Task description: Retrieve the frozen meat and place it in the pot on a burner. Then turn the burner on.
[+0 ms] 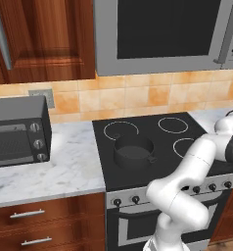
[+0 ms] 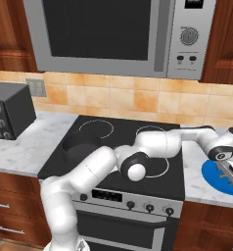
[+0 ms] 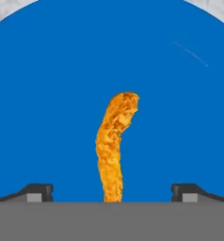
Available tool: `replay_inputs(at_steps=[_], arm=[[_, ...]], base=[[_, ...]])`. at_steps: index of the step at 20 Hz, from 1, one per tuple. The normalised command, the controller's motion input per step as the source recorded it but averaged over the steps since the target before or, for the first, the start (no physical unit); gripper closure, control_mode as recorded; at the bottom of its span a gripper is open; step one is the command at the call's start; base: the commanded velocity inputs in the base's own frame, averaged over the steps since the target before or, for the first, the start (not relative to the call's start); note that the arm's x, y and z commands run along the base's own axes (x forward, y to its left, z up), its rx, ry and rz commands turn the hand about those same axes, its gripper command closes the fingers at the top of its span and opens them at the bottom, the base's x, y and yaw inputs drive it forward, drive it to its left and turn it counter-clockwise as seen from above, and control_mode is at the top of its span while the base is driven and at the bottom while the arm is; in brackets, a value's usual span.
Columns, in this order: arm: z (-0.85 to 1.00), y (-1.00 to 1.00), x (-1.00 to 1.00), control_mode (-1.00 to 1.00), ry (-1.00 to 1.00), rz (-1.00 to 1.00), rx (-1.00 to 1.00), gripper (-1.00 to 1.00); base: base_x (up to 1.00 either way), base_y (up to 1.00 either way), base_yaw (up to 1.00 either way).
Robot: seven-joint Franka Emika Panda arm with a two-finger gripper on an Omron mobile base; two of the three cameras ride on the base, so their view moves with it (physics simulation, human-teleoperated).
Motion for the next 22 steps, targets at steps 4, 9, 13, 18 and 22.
replay_inputs(at_steps=[4,9,13,18,22], arm=[[-0.04,0.00,0.00,-1.00,0.00,0.00,0.02,1.00],[-0.06,0.00,0.09,-1.00,0.01,0.00,0.03,1.00],[-0.08,0.00,0.08,-1.00,0.02,0.00,0.04,1.00],[0.03,0.04,0.10,-1.00,0.00,0.00,0.00,1.00],[0.23,0.24,-0.03,-1.00,0.00,0.01,-0.05,1.00]], base=[[0.00,0.00,0.00],[0.00,0.00,0.00],[0.00,0.00,0.00],[0.00,0.00,0.00],[0.00,0.00,0.00]])
